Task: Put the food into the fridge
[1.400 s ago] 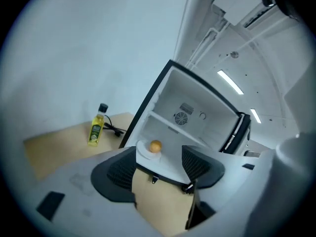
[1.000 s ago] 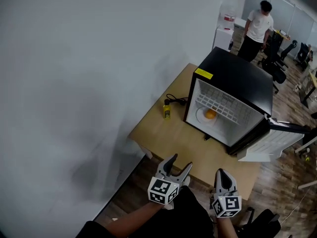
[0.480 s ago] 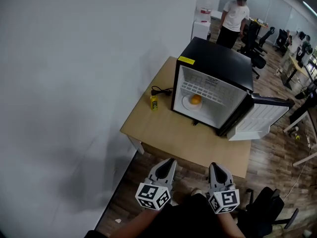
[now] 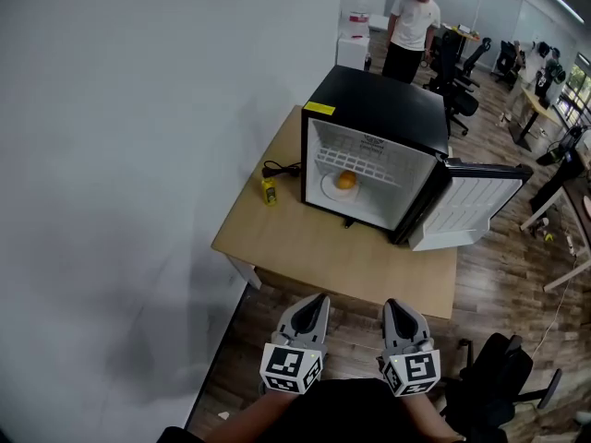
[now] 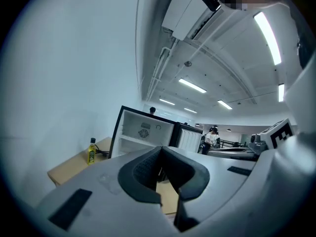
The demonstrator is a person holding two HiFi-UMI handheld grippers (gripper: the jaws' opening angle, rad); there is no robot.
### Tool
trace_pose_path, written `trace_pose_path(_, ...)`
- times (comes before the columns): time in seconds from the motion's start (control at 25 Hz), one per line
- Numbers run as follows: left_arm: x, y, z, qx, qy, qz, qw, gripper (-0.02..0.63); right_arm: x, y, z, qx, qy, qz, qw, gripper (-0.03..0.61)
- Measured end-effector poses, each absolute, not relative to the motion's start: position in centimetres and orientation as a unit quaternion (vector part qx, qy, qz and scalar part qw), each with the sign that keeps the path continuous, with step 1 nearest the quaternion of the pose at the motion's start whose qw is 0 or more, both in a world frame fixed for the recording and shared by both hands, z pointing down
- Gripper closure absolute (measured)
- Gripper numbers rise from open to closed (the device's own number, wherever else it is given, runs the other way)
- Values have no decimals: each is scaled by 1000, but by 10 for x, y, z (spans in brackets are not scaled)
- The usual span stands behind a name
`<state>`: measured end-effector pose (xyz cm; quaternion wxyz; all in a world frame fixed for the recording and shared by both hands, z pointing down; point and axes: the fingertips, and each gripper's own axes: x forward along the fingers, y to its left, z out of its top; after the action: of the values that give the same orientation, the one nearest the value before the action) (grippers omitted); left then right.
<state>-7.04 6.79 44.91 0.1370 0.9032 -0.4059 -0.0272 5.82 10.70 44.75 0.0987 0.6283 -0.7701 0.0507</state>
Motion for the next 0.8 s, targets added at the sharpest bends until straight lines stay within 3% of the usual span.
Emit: trace_pose_path(0.8,-11,61,447,924,-358,0,134,600,139,125,437,698,-709,54,79,518)
